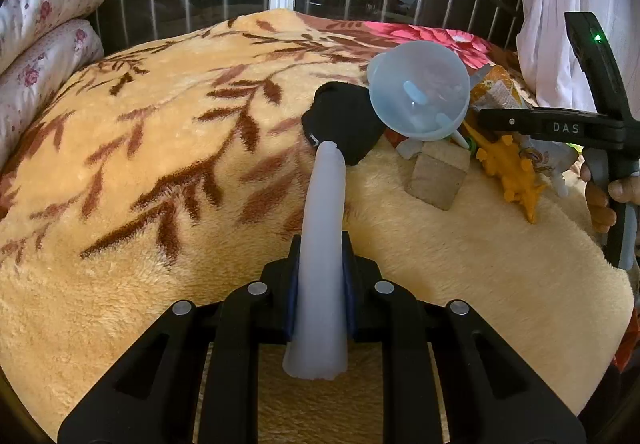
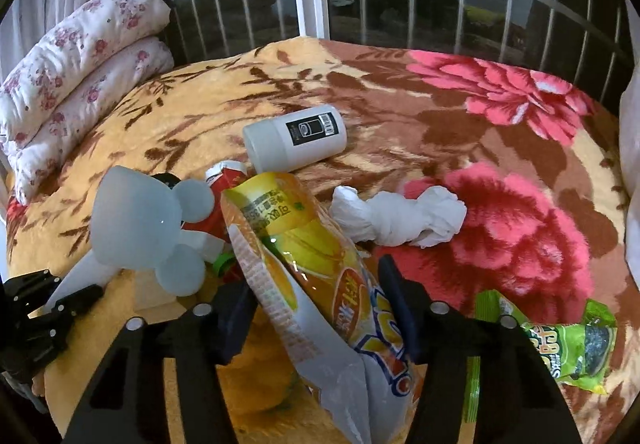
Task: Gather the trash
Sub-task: 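Grasp the white foam tube with the left gripper while the right gripper grasps the yellow snack bag, then drop the foam tube and snack bag into the orange bucket, opening both grippers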
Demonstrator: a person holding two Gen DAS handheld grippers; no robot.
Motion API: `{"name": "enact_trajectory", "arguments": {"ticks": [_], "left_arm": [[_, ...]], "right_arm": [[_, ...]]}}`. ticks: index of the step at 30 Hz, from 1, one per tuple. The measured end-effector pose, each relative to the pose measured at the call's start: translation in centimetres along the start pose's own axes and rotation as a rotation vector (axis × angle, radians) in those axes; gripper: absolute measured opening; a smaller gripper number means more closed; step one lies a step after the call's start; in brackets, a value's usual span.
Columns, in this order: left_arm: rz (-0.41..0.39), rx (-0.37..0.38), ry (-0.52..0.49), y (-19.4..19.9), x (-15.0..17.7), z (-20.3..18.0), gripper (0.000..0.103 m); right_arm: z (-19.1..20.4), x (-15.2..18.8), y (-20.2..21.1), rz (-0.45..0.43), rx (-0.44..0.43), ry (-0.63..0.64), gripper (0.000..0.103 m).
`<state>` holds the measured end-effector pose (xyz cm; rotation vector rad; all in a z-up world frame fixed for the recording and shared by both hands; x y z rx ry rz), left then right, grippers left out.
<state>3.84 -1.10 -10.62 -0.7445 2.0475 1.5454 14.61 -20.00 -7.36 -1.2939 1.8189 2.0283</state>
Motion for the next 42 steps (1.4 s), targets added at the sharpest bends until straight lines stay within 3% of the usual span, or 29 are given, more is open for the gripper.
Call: {"name": "enact_trajectory", "arguments": {"ticks": [3, 5, 7, 11, 19, 24, 27, 32, 36, 40, 42], "left_arm": [[0.0, -0.002, -0.001, 0.0, 0.0, 0.1, 0.017], [0.0, -0.005, -0.003, 0.0, 0.0, 0.1, 0.017], [0.0, -0.005, -0.003, 0.0, 0.0, 0.1, 0.017], [-0.003, -0.005, -0.003, 0.0, 0.0, 0.1, 0.017], [-0.05, -0.006, -0.04, 2.2, -0.6, -0.6, 0.016], [-0.07, 0.059, -0.028, 6.6, 0.4, -1.6, 0.016], [-0.112, 0.088, -0.08, 10.8, 2.0, -2.3, 0.016], [-0.121, 0.109, -0.159, 16.0, 7.3, -2.1, 0.016], [-0.051, 0.073, -0.182, 16.4, 12.6, -0.6, 0.016], [0.064, 0.018, -0.222, 14.7, 18.3, 0.9, 0.016], [0.119, 0.008, -0.235, 13.6, 20.4, 1.4, 0.016]], "right_arm": [[-0.9, -0.4, 1.6, -0.044, 0.048, -0.031, 0.052], [-1.9, -1.1, 4.2, -0.119, 0.055, -0.094, 0.05], [-2.2, -1.6, 6.8, -0.182, 0.0, -0.178, 0.049], [-1.5, -1.4, 11.0, -0.223, -0.053, -0.261, 0.048], [6.2, 3.3, 18.6, -0.253, -0.095, -0.256, 0.048], [10.8, 7.4, 20.7, -0.245, -0.087, -0.25, 0.048], [13.6, 9.8, 21.6, -0.239, -0.035, -0.184, 0.049], [18.4, 14.2, 21.9, -0.196, -0.067, -0.115, 0.049], [21.3, 17.6, 20.9, -0.139, -0.107, -0.102, 0.049], [23.0, 21.3, 17.6, -0.022, -0.181, -0.146, 0.049], [24.0, 22.9, 15.6, 0.046, -0.178, -0.116, 0.049]]}}
Point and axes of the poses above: each gripper's, at about its wrist camera, not at the fingertips, and y roughly against the way its jaws point, z to its left, x to its underside, the point moved 10 cm from there along -y, roughly the way its jaws point, and after that the axes turned 14 degrees about y, right-handed, at the moved point
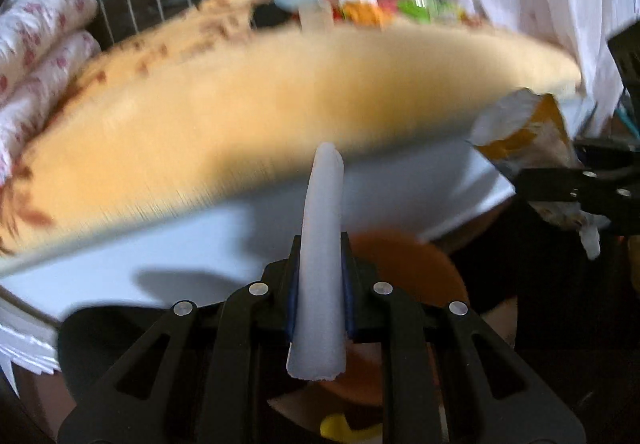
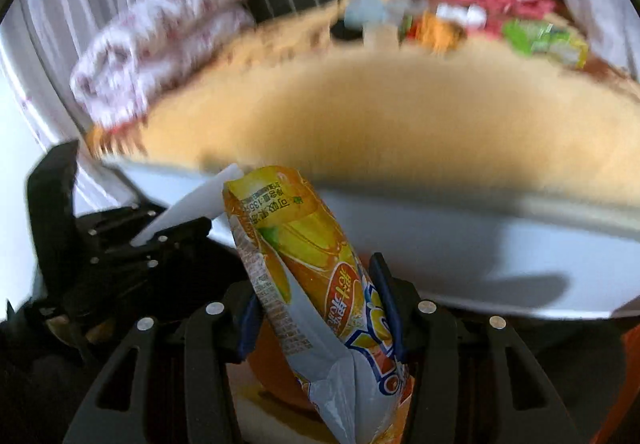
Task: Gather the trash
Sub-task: 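Drop the foam tube and snack bag into the orange bucket, opening both grippers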
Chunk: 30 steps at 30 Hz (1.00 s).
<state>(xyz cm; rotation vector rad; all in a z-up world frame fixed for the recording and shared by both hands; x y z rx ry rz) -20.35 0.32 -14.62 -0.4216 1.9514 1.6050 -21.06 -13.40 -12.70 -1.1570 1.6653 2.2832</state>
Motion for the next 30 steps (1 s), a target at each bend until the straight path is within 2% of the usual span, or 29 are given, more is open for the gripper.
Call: {"name": "enact_trajectory", "arguments": {"ticks": [3, 7, 15, 17, 18, 19, 25, 30], "left_arm": [[0.098, 0.01, -0.016, -2.3, 2.5, -0.2, 0.016], [0.231, 0.04, 0.016, -5.5, 4.5, 0.3, 0.016], [0.382, 0.025, 0.039, -10.1, 6.3, 1.6, 0.017], [0.408, 0.007, 0.037, -10.6, 6.9, 1.9, 0.027], [0.42, -0.006, 0.035, -10.9, 7.2, 2.1, 0.049], [0.422, -0.025, 0.033, -11.1, 7.2, 2.4, 0.069], [0.416, -0.03, 0.03, -11.1, 7.3, 2.7, 0.07], [0.405, -0.032, 0.046, -10.6, 7.5, 2.7, 0.07]], "right_arm": [[0.7, 2.3, -3.2, 0.092, -0.008, 0.032, 0.049], [0.8, 4.1, -7.0, 0.19, -0.059, -0.014, 0.049], [0.6, 5.7, -11.7, 0.298, -0.054, -0.007, 0.051], [0.8, 6.1, -12.5, 0.319, -0.054, -0.002, 0.066], [0.7, 6.3, -12.7, 0.325, -0.041, 0.0, 0.074], [0.6, 6.5, -12.8, 0.327, -0.029, 0.007, 0.074], [0.4, 6.6, -12.8, 0.323, -0.023, -0.023, 0.074], [-0.1, 6.6, -11.7, 0.3, 0.024, -0.014, 0.074]]}}
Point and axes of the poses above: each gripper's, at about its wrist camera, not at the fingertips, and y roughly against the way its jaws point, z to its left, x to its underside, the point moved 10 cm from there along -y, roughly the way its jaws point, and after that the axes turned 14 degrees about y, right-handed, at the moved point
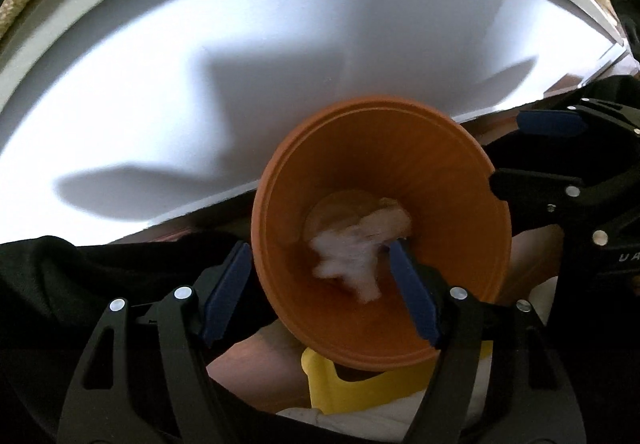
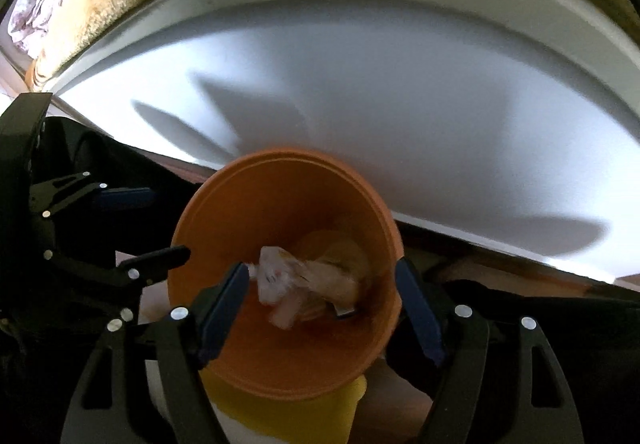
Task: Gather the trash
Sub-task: 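Drop the foam tube and snack bag into the orange bucket, opening both grippers, then grasp the green seaweed snack bag with the right gripper while the left grasps the pale blue funnel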
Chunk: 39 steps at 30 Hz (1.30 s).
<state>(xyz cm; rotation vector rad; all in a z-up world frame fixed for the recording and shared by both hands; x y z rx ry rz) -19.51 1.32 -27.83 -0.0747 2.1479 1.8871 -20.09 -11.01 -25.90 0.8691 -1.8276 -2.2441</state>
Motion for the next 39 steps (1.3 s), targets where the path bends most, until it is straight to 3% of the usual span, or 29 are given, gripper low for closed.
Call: {"name": "enact_trajectory", "arguments": {"ticks": [6, 13, 17, 20, 22, 27, 33, 39], "left_arm": [[-0.061, 0.024, 0.02, 1.6, -0.4, -1.3, 0.07], [-0.237, 0.077, -0.019, 8.3, -2.1, -2.2, 0.07], [-0.345, 0.107, -0.034, 12.5, -4.4, -3.3, 0.07], [-0.453, 0.114, -0.043, 15.6, -7.3, -3.4, 0.08], [-0.51, 0.11, -0.036, 16.8, -9.5, -3.6, 0.081], [-0.563, 0.116, 0.015, 17.6, -14.8, -4.3, 0.081], [-0.597, 0.031, 0.029, 16.5, -21.2, -4.2, 0.081], [-0.616, -0.007, 0.07, 15.2, -25.5, -3.3, 0.081]], "right_arm": [[-0.9, 0.4, 2.6, -0.05, 0.046, 0.008, 0.074], [-2.6, 0.4, 8.3, -0.123, 0.125, 0.041, 0.074], [-3.8, -0.9, 12.9, -0.195, 0.125, 0.047, 0.074], [-6.3, -2.6, 16.8, -0.272, 0.131, 0.014, 0.074], [-8.9, -3.9, 18.8, -0.319, 0.145, -0.028, 0.075], [-16.1, -7.6, 21.9, -0.402, 0.2, -0.126, 0.077], [-23.9, -13.7, 21.5, -0.468, 0.039, -0.398, 0.078], [-29.4, -19.0, 18.5, -0.487, -0.022, -0.599, 0.078]]}}
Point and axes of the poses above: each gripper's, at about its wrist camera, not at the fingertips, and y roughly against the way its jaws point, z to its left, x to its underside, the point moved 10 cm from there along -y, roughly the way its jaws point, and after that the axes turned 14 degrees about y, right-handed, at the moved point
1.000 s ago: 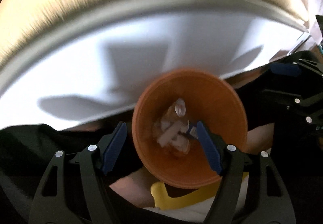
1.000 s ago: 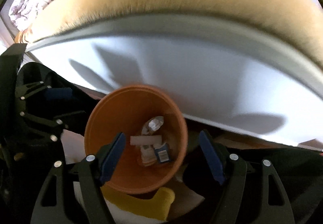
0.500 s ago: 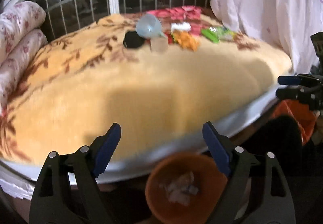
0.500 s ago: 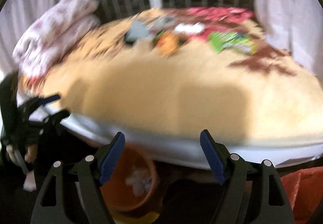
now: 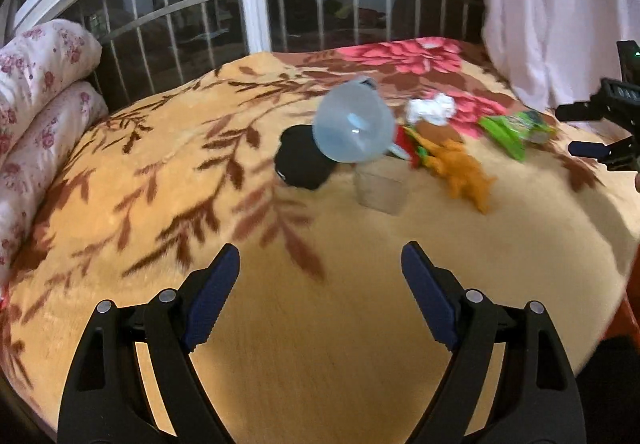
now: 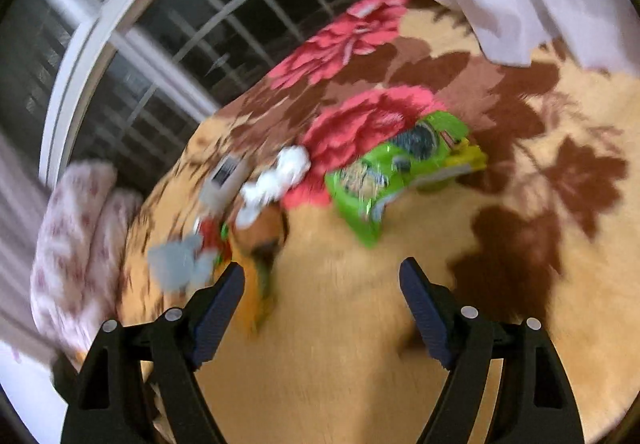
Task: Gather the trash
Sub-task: 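Grasp the green seaweed snack bag with the right gripper while the left grasps the pale blue funnel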
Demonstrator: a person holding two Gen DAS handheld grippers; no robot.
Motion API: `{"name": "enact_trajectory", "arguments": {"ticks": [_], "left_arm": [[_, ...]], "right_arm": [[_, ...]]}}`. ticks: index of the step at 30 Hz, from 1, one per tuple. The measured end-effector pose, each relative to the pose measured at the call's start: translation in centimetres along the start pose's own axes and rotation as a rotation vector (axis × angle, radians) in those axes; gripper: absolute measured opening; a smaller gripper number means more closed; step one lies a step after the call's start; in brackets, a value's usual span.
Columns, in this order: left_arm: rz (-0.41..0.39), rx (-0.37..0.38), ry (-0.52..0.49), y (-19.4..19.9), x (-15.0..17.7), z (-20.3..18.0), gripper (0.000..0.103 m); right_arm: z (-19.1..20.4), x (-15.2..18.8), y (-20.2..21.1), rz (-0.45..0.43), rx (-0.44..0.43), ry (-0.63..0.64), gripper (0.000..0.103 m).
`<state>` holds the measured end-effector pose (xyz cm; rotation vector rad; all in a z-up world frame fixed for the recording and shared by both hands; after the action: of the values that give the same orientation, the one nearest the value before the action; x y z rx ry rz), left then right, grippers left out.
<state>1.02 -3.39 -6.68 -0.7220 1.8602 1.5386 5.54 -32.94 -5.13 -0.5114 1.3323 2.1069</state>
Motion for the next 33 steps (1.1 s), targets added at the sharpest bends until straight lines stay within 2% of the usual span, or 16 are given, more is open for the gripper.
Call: {"name": "enact_trajectory", "arguments": {"ticks": [2, 4, 7, 12, 14, 15, 16, 19, 23, 28, 33], "left_arm": [[0.027, -0.001, 0.019, -1.7, 0.5, 0.6, 0.081], [0.092, 0.034, 0.071, -3.3, 1.7, 1.1, 0.081], [0.087, 0.068, 0.098, -3.0, 1.6, 1.3, 0.081], [0.093, 0.058, 0.084, -3.2, 2.0, 1.3, 0.083], [0.095, 0.059, 0.08, -3.2, 2.1, 1.3, 0.084], [0.097, 0.062, 0.08, -3.3, 2.0, 1.3, 0.084], [0.098, 0.067, 0.083, -3.3, 2.0, 1.3, 0.084], [0.1, 0.079, 0.091, -3.4, 1.9, 1.2, 0.084], [0.099, 0.085, 0.093, -3.3, 1.9, 1.2, 0.084], [0.101, 0.106, 0.102, -3.3, 1.9, 1.1, 0.087], [0.123, 0.112, 0.111, -2.9, 1.6, 1.0, 0.087]], "right_arm": [[-1.3, -1.2, -2.0, 0.002, -0.012, -0.104, 0.078], [-3.1, -1.8, -3.4, 0.003, -0.004, -0.209, 0.078], [-5.5, -2.7, -5.0, -0.016, 0.013, -0.348, 0.078], [-6.5, -4.4, -6.8, -0.029, 0.06, -0.393, 0.078], [-7.0, -4.5, -8.1, -0.015, 0.086, -0.421, 0.068], [-7.3, -4.4, -8.5, -0.008, 0.102, -0.432, 0.044], [-7.4, -4.2, -8.9, -0.005, 0.116, -0.435, 0.04], [-6.9, -4.2, -8.5, -0.026, 0.142, -0.347, 0.029], [-4.0, -2.9, -5.2, -0.095, 0.108, -0.196, 0.029], [0.5, 0.8, -0.3, -0.209, 0.138, 0.118, 0.03], [2.1, 2.7, -0.2, -0.241, 0.093, 0.234, 0.031]]}}
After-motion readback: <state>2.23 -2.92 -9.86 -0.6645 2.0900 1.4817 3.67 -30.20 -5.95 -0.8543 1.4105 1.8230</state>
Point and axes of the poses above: each gripper's, at about its wrist camera, not at the fingertips, and y roughly against the way its jaws point, z to its left, x to its underside, the point moved 10 cm from there along -y, roughly the way its jaws point, and after that the axes turned 14 degrees about y, right-handed, at the moved point
